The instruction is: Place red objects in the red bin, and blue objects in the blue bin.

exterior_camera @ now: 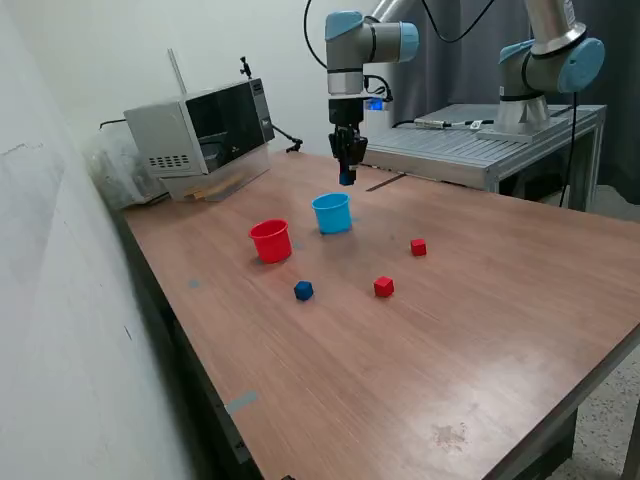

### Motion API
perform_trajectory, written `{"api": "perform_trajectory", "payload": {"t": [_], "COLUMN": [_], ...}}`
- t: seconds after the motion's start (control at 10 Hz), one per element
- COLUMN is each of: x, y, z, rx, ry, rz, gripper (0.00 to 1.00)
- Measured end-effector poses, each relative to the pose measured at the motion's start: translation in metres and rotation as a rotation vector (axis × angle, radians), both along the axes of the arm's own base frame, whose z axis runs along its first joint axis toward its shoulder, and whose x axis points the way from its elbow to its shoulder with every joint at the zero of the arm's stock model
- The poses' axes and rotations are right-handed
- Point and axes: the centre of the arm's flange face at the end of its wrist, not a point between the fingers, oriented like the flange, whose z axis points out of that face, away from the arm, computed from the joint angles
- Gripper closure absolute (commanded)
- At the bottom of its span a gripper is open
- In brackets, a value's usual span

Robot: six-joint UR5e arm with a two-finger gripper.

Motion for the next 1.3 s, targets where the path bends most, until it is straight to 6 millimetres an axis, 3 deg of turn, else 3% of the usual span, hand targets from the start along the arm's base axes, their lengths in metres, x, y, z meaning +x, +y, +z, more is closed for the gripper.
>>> {"api": "perform_trajectory", "payload": {"t": [0.3,0.4,1.0,1.1,1.3], "x": [-0.003,-0.005,-0.014,-0.013,-0.010], "y": [0.033,0.038,0.045,0.037,-0.004], "z": [0.002,0.001,-0.006,-0.007,-0.011], "rx": [0.000,-0.001,-0.011,-0.015,-0.023], "ry": [0.007,0.009,0.004,-0.010,-0.052], "rz": [-0.059,-0.073,-0.131,-0.119,-0.044], "gripper": [1.00,0.00,0.00,0.00,0.00]}}
